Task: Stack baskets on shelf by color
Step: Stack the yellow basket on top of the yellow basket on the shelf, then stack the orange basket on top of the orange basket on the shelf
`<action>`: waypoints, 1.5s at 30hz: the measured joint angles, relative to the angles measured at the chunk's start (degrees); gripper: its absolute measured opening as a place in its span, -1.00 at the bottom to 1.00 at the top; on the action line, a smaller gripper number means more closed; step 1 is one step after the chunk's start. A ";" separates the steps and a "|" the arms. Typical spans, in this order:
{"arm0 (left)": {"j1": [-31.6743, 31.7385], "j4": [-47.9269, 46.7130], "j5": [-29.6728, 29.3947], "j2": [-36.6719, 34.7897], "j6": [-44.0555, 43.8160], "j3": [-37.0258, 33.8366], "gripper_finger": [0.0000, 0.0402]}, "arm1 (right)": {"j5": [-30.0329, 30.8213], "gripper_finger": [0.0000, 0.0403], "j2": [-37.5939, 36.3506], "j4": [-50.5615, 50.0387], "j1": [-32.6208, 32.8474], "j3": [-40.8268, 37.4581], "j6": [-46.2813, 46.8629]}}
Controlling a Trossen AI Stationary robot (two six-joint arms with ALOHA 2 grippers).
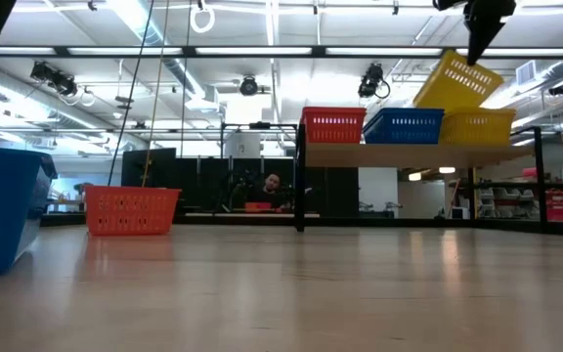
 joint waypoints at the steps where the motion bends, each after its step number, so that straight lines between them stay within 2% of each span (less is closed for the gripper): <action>1: 0.00 0.00 0.00 0.00 -0.02 0.00 -0.14 | 0.50 -0.94 0.19 0.01 0.00 0.34 0.00; 6: -0.04 0.00 0.00 0.00 -0.04 0.00 -0.14 | 1.05 -0.94 0.40 0.02 0.00 1.24 -0.43; 13: -0.05 0.00 0.02 0.00 -0.07 0.00 -0.14 | 6.42 -0.94 0.43 0.01 -0.01 1.24 -5.18; 24: -0.03 0.00 0.02 0.00 -0.22 0.00 -0.14 | 3.86 -0.91 0.69 0.11 -2.76 -6.56 -6.29; 29: -0.03 0.02 0.00 0.00 -0.22 0.00 -0.14 | 3.60 -0.76 0.71 -0.02 -3.32 -9.39 -4.15; 40: -0.03 0.02 0.00 0.00 -0.19 0.00 -0.14 | 1.92 -0.31 0.09 0.02 -3.28 -9.49 -3.22; 45: 0.02 -1.68 -0.75 0.00 1.52 0.00 -0.14 | -4.21 -0.26 -0.74 0.02 -3.28 -9.49 -1.07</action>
